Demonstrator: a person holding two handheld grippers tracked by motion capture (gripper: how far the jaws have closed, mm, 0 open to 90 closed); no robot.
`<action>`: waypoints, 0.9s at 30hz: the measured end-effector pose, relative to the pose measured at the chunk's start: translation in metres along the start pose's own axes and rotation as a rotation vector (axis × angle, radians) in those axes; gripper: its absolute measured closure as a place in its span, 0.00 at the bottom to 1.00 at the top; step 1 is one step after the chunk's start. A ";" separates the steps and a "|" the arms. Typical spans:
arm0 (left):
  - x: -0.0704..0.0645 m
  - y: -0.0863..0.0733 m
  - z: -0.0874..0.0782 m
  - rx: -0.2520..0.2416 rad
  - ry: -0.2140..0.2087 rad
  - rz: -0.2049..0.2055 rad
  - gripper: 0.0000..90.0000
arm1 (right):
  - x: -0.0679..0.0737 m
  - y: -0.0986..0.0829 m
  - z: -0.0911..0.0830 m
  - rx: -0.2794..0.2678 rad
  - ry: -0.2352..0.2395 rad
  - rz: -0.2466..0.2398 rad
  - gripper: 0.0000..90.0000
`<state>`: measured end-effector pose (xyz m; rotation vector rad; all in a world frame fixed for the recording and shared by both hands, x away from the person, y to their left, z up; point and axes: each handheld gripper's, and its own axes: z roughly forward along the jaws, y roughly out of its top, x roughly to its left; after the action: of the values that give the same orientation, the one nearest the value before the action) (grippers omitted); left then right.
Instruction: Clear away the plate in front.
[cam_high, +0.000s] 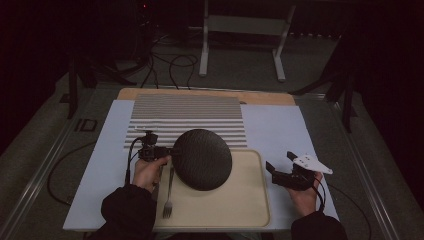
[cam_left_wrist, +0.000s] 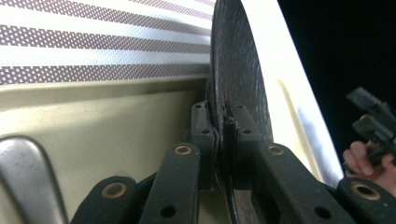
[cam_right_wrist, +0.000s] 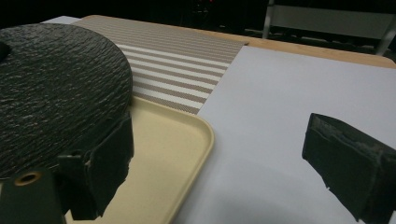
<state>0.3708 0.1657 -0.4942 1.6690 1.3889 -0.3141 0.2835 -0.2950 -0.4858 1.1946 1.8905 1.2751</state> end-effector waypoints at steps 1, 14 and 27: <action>0.000 0.000 0.000 0.000 0.000 0.000 0.93 | 0.000 0.000 0.000 0.001 0.000 0.000 0.10; -0.008 -0.012 0.003 0.092 -0.014 0.078 0.90 | 0.001 0.000 0.001 0.006 0.003 -0.004 0.10; -0.015 -0.031 -0.006 0.144 0.004 0.145 0.81 | 0.001 -0.001 0.002 0.008 0.004 -0.007 0.10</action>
<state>0.3365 0.1592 -0.4951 1.8786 1.2652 -0.3347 0.2845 -0.2929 -0.4871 1.1891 1.9033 1.2679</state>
